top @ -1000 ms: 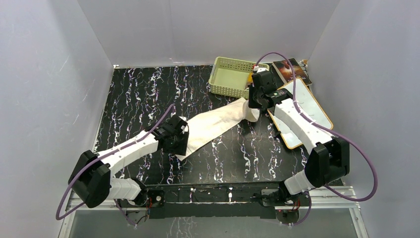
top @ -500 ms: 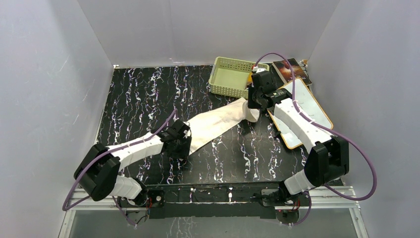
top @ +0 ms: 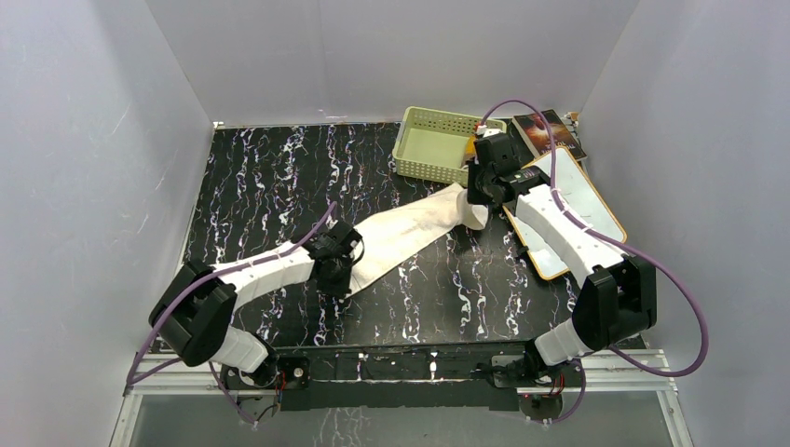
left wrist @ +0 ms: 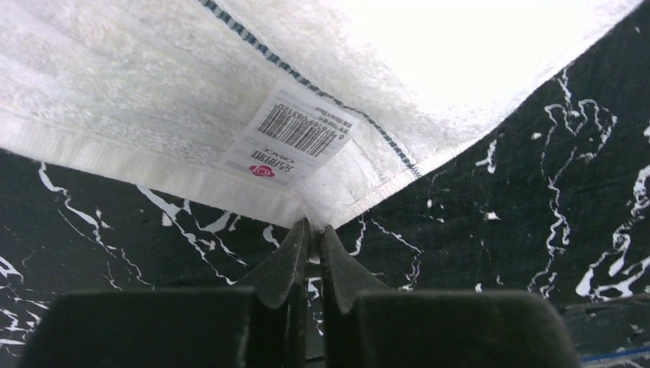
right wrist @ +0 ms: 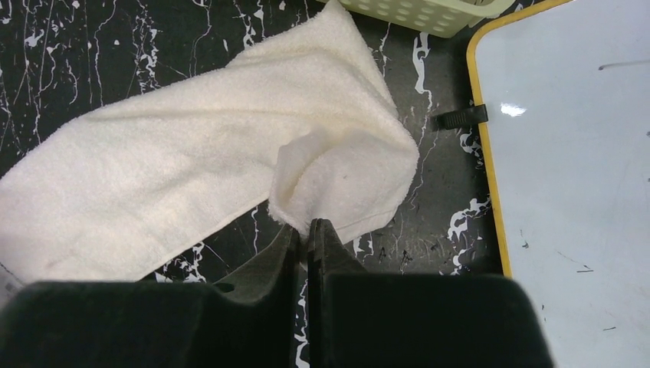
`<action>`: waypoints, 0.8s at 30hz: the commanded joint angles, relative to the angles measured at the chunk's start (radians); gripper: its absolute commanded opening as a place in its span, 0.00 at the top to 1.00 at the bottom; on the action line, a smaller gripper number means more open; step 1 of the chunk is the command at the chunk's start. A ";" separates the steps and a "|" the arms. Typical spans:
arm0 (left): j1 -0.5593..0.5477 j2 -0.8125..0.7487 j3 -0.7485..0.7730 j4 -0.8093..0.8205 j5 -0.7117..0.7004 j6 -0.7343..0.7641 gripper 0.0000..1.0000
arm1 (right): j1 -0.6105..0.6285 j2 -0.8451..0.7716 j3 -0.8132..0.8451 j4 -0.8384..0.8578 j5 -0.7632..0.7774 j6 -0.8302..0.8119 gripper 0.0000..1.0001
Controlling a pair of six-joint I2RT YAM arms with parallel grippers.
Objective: Roll the towels
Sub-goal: Flatten out the towel at the center of the board.
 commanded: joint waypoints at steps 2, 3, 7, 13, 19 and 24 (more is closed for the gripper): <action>0.075 -0.034 0.145 -0.192 0.083 0.061 1.00 | -0.034 -0.049 0.030 0.066 0.002 -0.003 1.00; 0.133 -0.057 0.193 -0.211 0.113 0.088 1.00 | -0.045 -0.053 0.045 0.073 -0.001 -0.001 1.00; 0.456 -0.100 0.442 -0.307 0.235 0.217 1.00 | -0.076 -0.069 0.162 0.096 0.020 -0.003 1.00; 0.786 0.011 0.820 -0.395 0.371 0.321 1.00 | -0.081 -0.098 0.306 0.144 0.048 -0.019 1.00; 0.921 -0.012 1.010 -0.450 0.366 0.300 1.00 | -0.081 -0.237 0.328 0.180 -0.103 -0.061 1.00; 0.941 -0.227 0.890 -0.397 0.386 0.249 1.00 | -0.081 -0.464 0.182 0.246 -0.341 -0.097 1.00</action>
